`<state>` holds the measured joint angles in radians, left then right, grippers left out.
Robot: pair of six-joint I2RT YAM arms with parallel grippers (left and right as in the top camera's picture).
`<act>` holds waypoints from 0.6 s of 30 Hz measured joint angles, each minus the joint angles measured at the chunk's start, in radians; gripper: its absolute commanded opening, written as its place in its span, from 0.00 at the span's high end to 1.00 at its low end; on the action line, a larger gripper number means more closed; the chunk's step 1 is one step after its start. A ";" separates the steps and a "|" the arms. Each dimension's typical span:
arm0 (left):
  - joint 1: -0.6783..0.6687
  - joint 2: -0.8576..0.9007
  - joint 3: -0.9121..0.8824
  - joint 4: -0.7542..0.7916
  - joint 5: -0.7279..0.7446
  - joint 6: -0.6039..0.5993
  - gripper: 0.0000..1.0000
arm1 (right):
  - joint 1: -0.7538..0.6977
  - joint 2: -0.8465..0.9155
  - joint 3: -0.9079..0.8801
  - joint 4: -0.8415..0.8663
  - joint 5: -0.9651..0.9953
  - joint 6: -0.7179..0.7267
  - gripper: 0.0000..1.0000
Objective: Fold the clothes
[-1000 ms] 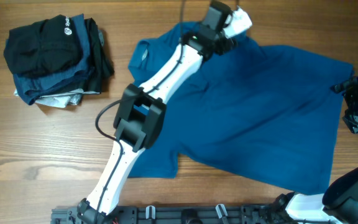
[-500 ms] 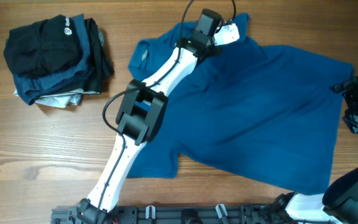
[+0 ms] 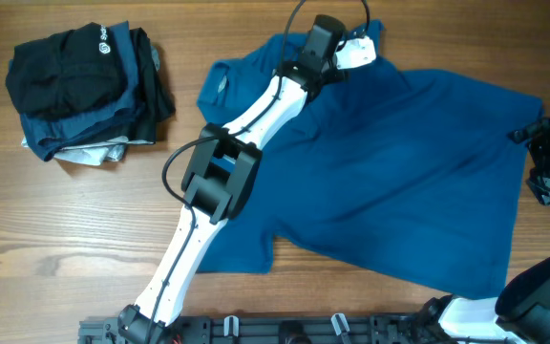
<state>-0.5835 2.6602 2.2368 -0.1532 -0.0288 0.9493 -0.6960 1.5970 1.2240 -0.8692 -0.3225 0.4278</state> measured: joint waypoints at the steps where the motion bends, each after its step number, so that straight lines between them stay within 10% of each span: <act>1: -0.002 0.006 0.000 0.015 0.001 0.000 0.27 | 0.000 0.000 0.000 0.000 0.000 0.000 0.01; 11: -0.034 0.044 -0.001 0.121 0.005 0.003 0.31 | 0.000 0.000 0.000 0.000 0.000 0.000 0.01; 18: -0.043 0.044 -0.001 0.124 0.012 0.003 0.68 | 0.000 0.000 0.000 0.000 0.000 0.000 0.00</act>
<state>-0.6266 2.7045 2.2360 -0.0296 -0.0166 0.9524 -0.6960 1.5970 1.2240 -0.8696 -0.3222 0.4278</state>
